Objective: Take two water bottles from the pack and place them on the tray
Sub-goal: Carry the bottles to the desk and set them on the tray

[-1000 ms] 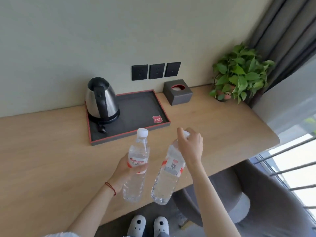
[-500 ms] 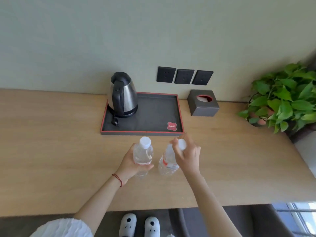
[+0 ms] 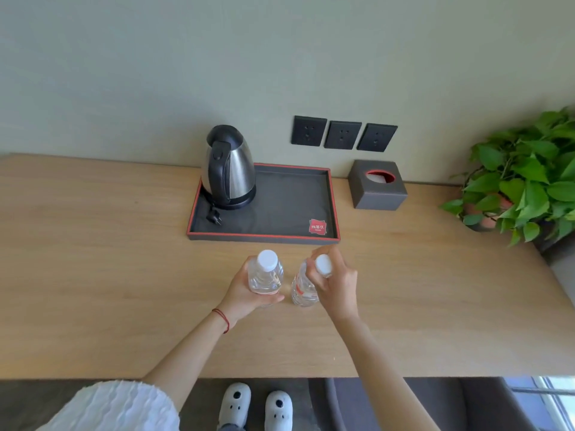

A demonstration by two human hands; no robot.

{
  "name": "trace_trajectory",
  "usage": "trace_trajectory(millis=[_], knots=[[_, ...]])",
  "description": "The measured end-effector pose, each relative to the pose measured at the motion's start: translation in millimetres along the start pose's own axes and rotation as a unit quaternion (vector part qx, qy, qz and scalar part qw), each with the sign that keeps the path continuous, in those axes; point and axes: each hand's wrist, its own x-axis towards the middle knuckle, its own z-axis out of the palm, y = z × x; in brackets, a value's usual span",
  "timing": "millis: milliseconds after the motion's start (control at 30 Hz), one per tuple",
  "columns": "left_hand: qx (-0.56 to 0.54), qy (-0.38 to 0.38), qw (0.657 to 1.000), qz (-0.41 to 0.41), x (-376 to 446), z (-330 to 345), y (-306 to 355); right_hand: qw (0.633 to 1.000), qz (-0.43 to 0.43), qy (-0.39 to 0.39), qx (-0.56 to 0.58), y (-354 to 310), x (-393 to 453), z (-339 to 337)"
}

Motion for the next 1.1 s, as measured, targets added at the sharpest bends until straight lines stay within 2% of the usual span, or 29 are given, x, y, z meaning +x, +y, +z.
trace_trajectory(millis=[67, 167, 233, 300, 400, 500, 600, 700, 867, 1000, 1100], knots=[[-0.002, -0.02, 1.0, -0.003, -1.7, -2.1, 4.6, 0.999, 0.031, -0.011, -0.005, -0.8, 3.9, -2.4], [0.02, -0.019, 1.0, 0.002, -5.8, -13.4, 16.8, 0.998, 0.029, -0.047, -0.014, -1.9, 11.1, -14.0], [0.045, -0.025, 0.997, 0.051, -10.1, -21.8, 30.1, 0.997, 0.022, -0.065, -0.04, -5.1, 11.8, -21.8], [0.09, -0.044, 0.988, 0.115, -12.4, -24.1, 48.1, 0.99, 0.02, -0.055, -0.13, -9.3, 12.5, -26.5], [0.245, -0.03, 0.945, 0.213, -5.8, -18.4, 68.7, 0.959, 0.056, -0.086, -0.264, -16.4, 19.5, -26.8], [0.371, 0.028, 0.886, 0.276, 3.4, -9.1, 80.5, 0.94, 0.058, -0.112, -0.316, -19.7, 27.9, -21.3], [0.387, 0.068, 0.876, 0.281, 9.6, -6.5, 81.6, 0.959, 0.043, -0.122, -0.252, -19.4, 40.1, -19.2], [0.379, 0.082, 0.873, 0.297, 11.5, -11.1, 73.1, 0.98, 0.054, -0.1, -0.165, -14.3, 62.8, -25.6], [0.368, 0.088, 0.866, 0.326, 9.6, -13.8, 65.3, 0.984, -0.02, -0.091, -0.155, -9.4, 137.2, -32.9], [0.376, 0.096, 0.864, 0.322, 11.3, -10.2, 72.1, 0.976, -0.053, -0.154, -0.146, 2.5, 211.5, -14.8], [0.38, 0.091, 0.865, 0.315, 11.9, -10.5, 76.5, 0.961, -0.08, -0.191, -0.182, 14.9, 245.7, 9.8]])
